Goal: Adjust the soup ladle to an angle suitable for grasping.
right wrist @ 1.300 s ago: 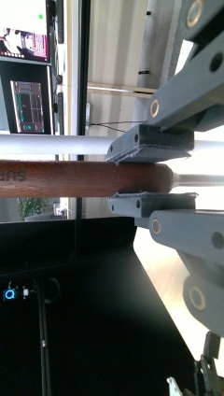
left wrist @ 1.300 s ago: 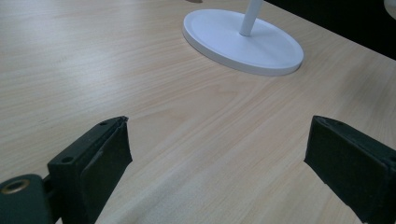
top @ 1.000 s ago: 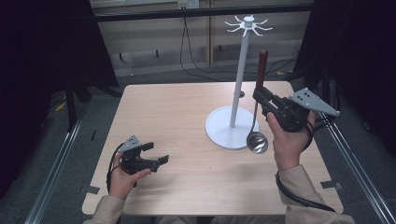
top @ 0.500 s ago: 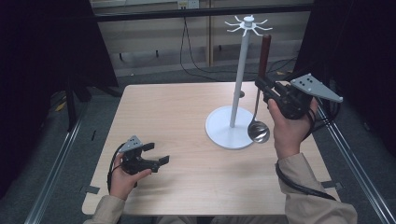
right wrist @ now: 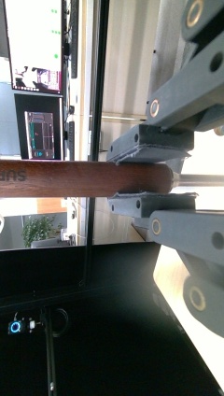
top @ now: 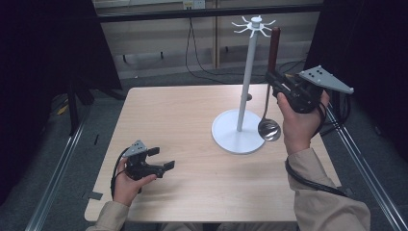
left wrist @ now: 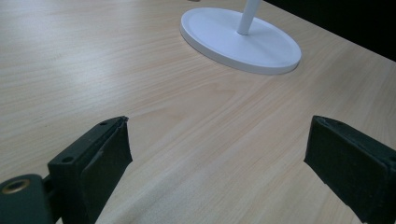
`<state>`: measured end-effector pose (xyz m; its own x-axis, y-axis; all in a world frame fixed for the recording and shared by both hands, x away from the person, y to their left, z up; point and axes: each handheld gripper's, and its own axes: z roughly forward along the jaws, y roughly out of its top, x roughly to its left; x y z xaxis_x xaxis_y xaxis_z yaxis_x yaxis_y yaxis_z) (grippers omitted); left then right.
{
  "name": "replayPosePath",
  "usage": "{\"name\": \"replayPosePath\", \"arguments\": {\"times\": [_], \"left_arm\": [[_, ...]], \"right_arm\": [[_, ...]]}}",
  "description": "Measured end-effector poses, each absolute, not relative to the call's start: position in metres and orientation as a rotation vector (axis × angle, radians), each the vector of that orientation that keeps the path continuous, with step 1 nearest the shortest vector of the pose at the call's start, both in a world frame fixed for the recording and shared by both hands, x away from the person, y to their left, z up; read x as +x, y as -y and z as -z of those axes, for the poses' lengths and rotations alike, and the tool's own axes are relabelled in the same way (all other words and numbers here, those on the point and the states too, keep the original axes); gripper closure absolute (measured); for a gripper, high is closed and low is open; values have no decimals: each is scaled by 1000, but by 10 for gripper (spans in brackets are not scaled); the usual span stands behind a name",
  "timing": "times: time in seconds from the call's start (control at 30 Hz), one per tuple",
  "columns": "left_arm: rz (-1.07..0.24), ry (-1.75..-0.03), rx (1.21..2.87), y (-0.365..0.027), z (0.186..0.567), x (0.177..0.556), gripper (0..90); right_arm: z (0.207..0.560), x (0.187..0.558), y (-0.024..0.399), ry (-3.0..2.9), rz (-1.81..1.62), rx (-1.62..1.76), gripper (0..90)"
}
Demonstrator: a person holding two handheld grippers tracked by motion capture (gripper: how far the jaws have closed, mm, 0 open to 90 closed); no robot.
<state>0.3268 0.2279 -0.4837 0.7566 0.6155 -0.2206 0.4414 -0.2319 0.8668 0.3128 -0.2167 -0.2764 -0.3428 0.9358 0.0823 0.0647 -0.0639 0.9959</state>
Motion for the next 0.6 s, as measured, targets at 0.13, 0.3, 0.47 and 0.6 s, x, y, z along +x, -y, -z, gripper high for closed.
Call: {"name": "replayPosePath", "arguments": {"times": [0.13, 0.3, 0.47, 0.6], "left_arm": [[-202, -818, 1868, -229, 484, 327, 68], [-205, -817, 1871, -229, 484, 328, 70], [-207, -820, 1873, -230, 484, 328, 70], [-205, -821, 1872, -231, 484, 329, 71]], "right_arm": [[277, 316, 214, -1478, -1495, 1122, 752], [278, 320, 212, -1480, -1496, 1124, 752], [279, 323, 211, -1484, -1492, 1127, 752], [280, 326, 209, -1479, -1488, 1132, 752]]}}
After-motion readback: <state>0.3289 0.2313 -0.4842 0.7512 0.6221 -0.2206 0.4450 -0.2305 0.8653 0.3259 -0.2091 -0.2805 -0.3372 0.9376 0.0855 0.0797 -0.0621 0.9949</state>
